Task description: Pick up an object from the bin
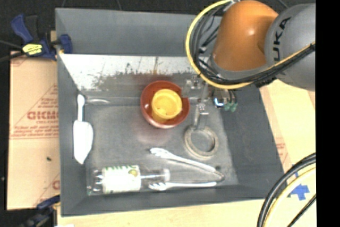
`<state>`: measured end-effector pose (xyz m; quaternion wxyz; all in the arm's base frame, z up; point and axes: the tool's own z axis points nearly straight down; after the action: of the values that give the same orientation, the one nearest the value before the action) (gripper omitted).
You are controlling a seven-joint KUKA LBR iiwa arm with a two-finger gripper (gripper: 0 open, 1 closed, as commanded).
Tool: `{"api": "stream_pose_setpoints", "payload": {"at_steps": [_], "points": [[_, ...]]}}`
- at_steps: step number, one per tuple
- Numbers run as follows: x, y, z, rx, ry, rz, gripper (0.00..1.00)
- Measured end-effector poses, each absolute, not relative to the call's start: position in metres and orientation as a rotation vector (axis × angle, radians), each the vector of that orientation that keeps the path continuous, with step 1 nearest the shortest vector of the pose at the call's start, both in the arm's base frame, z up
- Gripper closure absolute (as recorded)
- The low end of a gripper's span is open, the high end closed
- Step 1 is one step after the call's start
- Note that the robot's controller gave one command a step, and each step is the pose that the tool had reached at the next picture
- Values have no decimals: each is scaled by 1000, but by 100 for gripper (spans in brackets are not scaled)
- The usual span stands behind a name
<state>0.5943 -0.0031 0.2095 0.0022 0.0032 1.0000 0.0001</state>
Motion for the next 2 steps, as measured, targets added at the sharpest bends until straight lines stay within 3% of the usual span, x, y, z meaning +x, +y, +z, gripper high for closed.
{"api": "stream_pose_setpoints", "payload": {"at_steps": [1,2], "points": [[594,-3,209,10,3137,0,0],[593,18,145,-42,3140,1,0]]}}
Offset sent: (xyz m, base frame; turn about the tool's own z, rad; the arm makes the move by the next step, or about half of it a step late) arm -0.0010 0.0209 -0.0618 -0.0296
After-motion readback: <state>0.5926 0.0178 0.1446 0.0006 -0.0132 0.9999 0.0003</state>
